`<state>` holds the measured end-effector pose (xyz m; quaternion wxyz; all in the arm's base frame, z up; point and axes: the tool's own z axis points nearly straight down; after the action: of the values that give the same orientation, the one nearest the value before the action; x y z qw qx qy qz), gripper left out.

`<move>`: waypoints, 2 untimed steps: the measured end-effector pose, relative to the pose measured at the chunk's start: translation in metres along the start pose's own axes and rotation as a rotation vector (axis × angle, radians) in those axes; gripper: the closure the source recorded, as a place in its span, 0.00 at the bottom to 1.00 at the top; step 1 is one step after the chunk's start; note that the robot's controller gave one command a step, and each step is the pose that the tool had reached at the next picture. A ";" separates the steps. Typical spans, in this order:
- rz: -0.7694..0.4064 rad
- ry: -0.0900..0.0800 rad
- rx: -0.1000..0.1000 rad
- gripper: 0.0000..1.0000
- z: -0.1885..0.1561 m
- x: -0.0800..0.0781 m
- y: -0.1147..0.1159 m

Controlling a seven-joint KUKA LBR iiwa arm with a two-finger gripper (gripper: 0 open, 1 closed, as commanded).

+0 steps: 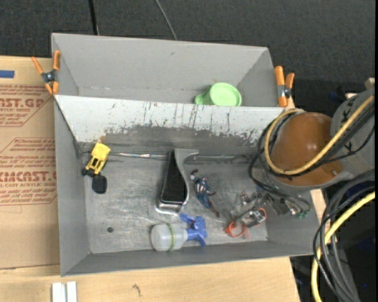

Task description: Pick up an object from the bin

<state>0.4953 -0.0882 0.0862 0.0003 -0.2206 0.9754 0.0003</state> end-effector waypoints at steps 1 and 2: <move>0.000 -0.001 0.000 0.00 0.000 0.000 0.000; 0.000 -0.001 0.000 0.00 0.000 0.000 0.000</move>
Offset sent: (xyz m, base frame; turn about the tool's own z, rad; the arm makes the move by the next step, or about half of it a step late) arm 0.0000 0.0000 0.0000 0.0000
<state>0.4955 -0.0880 0.0862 0.0007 -0.2207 0.9753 0.0001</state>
